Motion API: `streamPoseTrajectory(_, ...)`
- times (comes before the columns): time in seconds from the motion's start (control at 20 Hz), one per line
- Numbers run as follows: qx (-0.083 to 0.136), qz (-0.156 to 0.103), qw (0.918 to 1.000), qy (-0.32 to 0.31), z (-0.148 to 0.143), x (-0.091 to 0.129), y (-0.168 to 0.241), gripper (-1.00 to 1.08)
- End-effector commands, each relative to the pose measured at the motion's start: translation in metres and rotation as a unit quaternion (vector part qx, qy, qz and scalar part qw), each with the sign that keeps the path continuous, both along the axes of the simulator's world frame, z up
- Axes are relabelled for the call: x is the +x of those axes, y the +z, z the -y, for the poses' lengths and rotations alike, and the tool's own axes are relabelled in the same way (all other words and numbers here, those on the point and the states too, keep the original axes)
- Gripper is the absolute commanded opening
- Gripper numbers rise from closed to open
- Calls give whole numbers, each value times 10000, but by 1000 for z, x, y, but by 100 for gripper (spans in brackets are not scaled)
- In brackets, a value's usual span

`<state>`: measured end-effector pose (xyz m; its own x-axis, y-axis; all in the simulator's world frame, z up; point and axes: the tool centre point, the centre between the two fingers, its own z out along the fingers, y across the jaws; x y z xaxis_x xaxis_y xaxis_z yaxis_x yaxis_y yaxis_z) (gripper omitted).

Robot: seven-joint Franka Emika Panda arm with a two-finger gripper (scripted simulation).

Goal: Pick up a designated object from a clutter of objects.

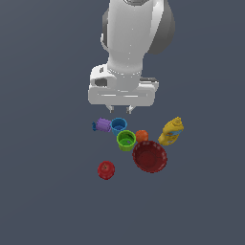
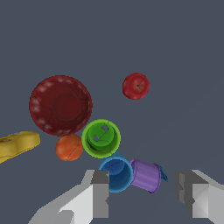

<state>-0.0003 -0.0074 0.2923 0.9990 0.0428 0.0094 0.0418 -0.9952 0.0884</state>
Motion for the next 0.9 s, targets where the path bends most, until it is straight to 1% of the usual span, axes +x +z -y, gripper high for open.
streamPoseTrajectory(0.0,-182,-30,9997,146,0,-1,-10,28)
streamPoseTrajectory(0.2,-532,-81,9975,463,1,-4,-30,28)
streamPoseTrajectory(0.4,-890,-128,9923,850,-1,-7,-51,28)
streamPoseTrajectory(0.6,-1211,-166,9843,1269,-4,-11,-72,28)
streamPoseTrajectory(0.85,-1558,-204,9704,1832,-11,-17,-98,28)
